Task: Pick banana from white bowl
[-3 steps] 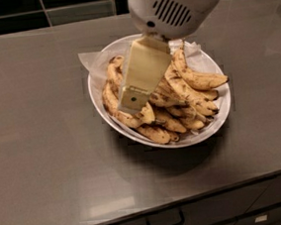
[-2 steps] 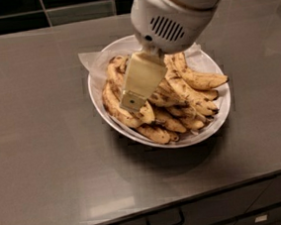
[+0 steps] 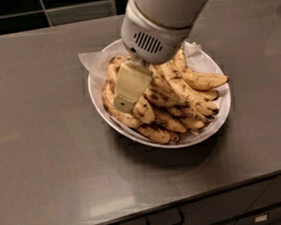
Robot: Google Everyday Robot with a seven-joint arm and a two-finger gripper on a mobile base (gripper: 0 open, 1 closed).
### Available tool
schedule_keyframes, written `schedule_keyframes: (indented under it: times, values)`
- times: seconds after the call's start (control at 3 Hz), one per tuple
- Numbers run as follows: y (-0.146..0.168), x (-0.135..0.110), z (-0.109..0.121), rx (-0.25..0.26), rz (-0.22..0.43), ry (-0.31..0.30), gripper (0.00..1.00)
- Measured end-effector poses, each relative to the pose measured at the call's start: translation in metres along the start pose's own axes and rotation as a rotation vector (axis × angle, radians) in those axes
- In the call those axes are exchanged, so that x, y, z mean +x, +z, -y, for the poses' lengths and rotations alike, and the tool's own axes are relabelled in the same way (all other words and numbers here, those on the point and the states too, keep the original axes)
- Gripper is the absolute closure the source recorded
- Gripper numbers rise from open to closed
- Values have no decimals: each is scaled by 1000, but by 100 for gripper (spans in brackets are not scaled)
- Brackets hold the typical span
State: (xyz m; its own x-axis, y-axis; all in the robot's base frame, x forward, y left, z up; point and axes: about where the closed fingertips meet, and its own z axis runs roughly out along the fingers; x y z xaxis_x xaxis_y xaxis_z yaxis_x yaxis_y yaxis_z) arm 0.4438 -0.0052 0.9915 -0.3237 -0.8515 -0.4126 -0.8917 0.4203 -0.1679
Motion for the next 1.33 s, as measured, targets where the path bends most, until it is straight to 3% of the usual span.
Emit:
schedule_keyframes:
  times: [0.67, 1.0, 1.33]
  values:
    - [0, -43, 1, 127, -8, 29, 29]
    - [4, -46, 0, 151, 1, 65, 33]
    - [9, -33, 1, 160, 11, 125, 41]
